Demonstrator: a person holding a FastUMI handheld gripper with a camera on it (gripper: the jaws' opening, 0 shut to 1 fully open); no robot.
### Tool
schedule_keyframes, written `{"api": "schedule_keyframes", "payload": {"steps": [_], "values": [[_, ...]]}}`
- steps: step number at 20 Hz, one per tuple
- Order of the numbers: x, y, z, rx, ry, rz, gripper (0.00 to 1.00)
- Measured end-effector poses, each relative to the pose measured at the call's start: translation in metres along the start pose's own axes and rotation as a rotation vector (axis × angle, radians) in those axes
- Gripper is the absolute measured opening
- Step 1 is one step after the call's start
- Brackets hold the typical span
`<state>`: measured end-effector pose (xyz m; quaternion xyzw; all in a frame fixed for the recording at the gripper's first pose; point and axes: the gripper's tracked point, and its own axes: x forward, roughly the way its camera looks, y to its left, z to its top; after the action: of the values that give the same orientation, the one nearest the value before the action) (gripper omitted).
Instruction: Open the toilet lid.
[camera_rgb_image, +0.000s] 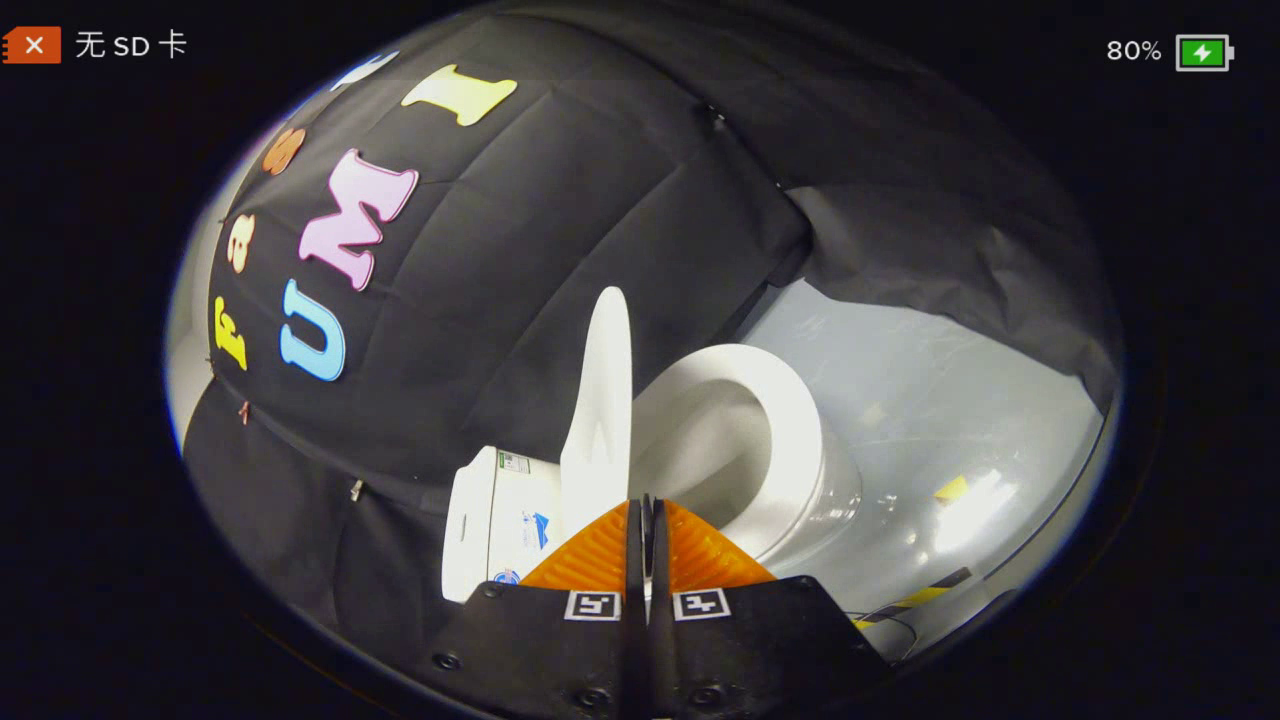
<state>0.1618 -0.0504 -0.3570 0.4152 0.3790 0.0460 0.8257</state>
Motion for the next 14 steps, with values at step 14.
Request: {"api": "schedule_keyframes", "payload": {"steps": [14], "values": [[-0.027, 0.142, -0.018, -0.356, -0.117, -0.142, 0.05]]}}
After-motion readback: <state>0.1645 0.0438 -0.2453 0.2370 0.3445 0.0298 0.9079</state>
